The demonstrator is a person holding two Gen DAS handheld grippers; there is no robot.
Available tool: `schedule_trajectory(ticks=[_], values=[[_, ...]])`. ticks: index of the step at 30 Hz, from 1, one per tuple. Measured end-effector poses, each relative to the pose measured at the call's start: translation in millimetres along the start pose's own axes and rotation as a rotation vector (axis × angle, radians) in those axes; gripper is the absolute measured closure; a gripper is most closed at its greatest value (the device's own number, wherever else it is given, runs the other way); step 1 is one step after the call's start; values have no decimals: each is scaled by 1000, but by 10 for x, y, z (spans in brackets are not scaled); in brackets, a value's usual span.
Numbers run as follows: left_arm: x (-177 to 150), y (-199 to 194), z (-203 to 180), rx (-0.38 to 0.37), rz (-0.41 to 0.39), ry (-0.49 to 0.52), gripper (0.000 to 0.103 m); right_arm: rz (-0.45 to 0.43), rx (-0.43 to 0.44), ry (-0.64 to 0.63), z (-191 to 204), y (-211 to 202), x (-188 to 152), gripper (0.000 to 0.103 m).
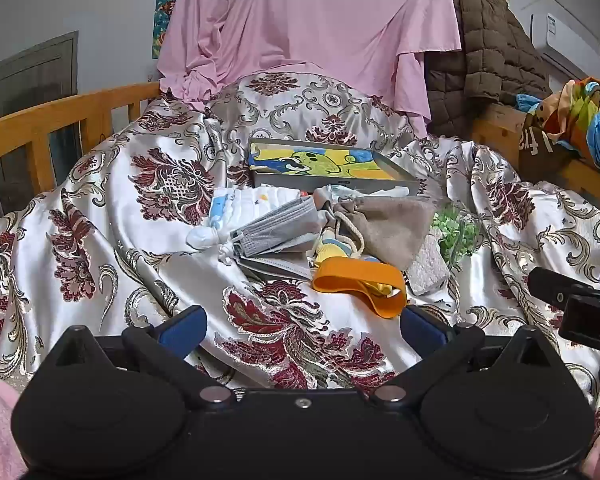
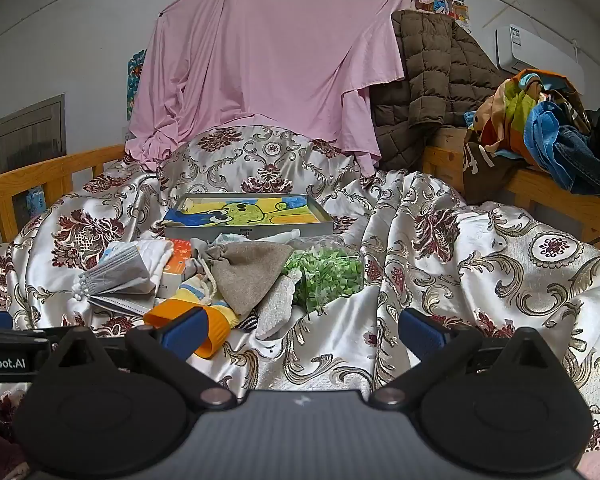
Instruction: Organize soft objects
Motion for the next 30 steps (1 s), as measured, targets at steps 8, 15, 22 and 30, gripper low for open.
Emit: schedule_trajectory(ticks=[8, 15, 22, 30], values=[[-6, 3, 1, 2, 5, 4, 1, 1, 0, 0, 1, 3, -1, 0], [-7, -1, 3, 2, 5, 4, 1, 1, 0, 0, 1, 4, -1, 0], [-6, 2, 1, 3, 5, 5, 1, 1, 0, 0, 0, 2, 1, 0], [-8, 3, 1, 3, 7, 5, 1, 2, -1, -1, -1, -1, 1, 0]])
Point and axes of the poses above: each gripper's, at about its wrist camera, not at the fingertips, and y roughly the way its jaws point, z to its left, x to its top, the point moved 10 cm from there along y, roughly the way its jaws point, and after that the axes turned 14 degrees about x, right-handed, at the moved point
